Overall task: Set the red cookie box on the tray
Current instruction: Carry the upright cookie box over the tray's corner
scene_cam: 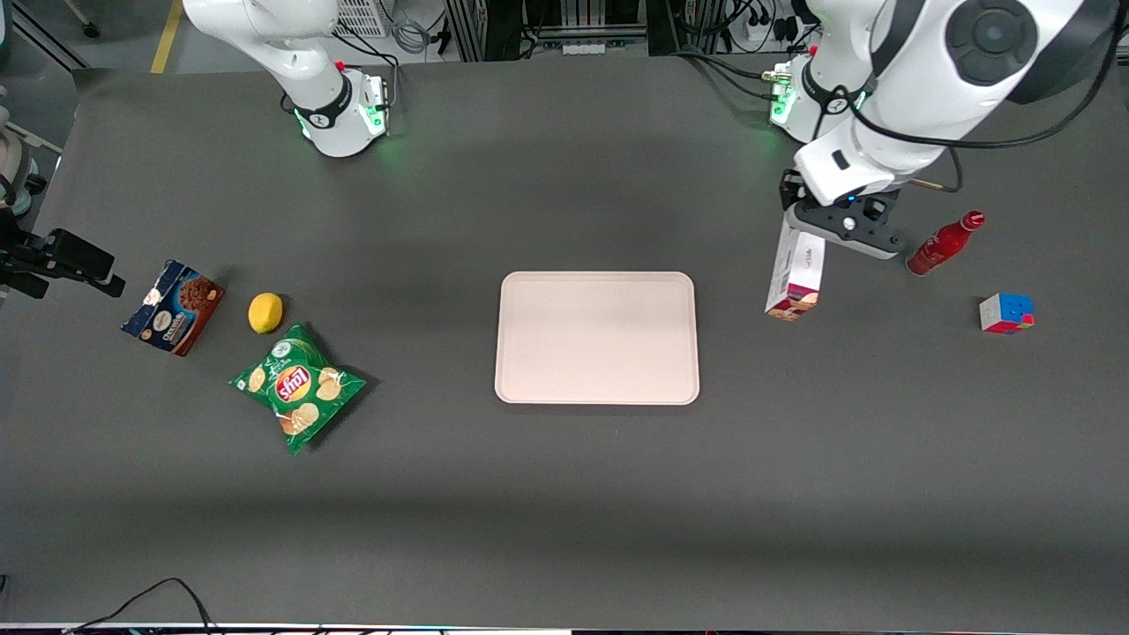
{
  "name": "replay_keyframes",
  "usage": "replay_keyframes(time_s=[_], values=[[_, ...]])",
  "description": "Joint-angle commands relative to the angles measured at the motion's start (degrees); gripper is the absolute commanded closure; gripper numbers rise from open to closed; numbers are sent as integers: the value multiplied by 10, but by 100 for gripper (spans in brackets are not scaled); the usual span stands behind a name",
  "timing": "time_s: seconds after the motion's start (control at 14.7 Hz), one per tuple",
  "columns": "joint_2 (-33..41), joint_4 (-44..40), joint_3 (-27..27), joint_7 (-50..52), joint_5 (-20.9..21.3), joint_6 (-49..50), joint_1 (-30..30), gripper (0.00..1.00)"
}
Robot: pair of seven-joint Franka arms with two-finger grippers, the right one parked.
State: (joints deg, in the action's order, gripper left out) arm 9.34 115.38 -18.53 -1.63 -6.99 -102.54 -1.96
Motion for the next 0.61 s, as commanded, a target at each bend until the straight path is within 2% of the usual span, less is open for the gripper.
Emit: replay_keyframes(time_s=[0.0, 0.14, 0.34, 0.54], values=[[-22, -12, -66, 231, -7, -46, -13, 98], [-42, -12, -96, 305, -6, -76, -13, 98], [-74, -9, -119, 315, -3, -115, -14, 98], [-135, -6, -136, 317, 9, -196, -17, 98]])
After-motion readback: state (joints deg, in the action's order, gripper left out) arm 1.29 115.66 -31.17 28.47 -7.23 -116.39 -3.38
